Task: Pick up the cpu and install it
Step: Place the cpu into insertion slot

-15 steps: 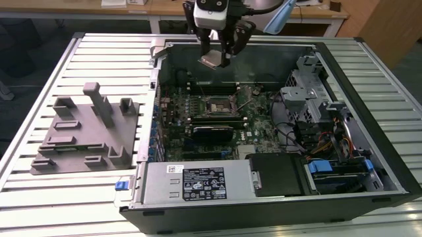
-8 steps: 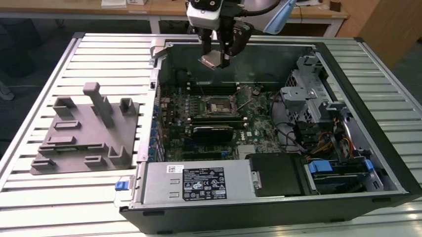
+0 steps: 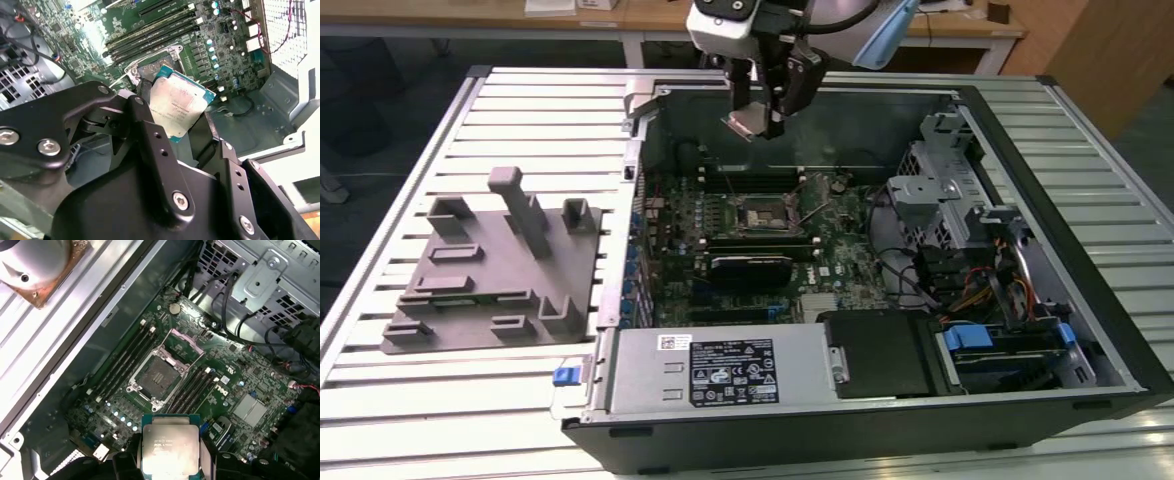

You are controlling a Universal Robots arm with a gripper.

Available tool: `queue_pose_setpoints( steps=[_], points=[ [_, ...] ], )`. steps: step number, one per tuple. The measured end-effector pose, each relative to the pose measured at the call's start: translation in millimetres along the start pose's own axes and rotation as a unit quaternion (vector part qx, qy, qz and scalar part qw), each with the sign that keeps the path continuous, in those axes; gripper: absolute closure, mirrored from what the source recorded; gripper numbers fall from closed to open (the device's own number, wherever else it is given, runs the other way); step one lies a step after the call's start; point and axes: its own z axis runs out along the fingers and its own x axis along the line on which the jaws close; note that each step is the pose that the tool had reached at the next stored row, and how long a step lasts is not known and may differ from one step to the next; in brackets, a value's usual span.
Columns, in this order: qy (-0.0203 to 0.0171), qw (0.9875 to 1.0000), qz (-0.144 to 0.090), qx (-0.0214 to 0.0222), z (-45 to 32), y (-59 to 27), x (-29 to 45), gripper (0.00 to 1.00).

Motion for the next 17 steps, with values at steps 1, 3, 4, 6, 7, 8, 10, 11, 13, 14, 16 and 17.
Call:
queue_pose_setpoints(
  steps=[1, 3, 4, 6, 7, 8, 10, 11, 13, 14, 16, 17],
  points=[
    [-0.0002, 1.0, 0.006, -0.0001, 0.0, 0.0, 0.0, 0.46],
    [-0.0007, 0.9998, 0.018, -0.0001, 0.0, 0.0, 0.0, 0.46],
    [-0.0009, 0.9997, 0.023, -0.0001, 0.0, 0.0, 0.0, 0.46],
    [-0.0014, 0.9994, 0.035, -0.0002, 0.1, 0.0, 0.0, 0.46],
    [-0.0016, 0.9992, 0.041, -0.0003, 0.1, 0.0, 0.0, 0.46],
    [-0.0018, 0.9989, 0.046, -0.0003, 0.1, 0.0, 0.0, 0.46],
    [-0.0023, 0.9984, 0.057, -0.0003, 0.1, 0.0, 0.0, 0.46],
    [-0.0025, 0.998, 0.063, -0.0003, 0.1, 0.0, 0.0, 0.46],
    [-0.0029, 0.9973, 0.073, -0.0004, 0.2, 0.0, 0.0, 0.46],
    [-0.0031, 0.9969, 0.079, -0.0005, 0.2, 0.0, 0.0, 0.46],
    [-0.0036, 0.996, 0.089, -0.0006, 0.2, 0.0, 0.0, 0.46],
    [-0.0038, 0.9955, 0.095, -0.0006, 0.2, 0.0, 0.0, 0.46]
  ],
)
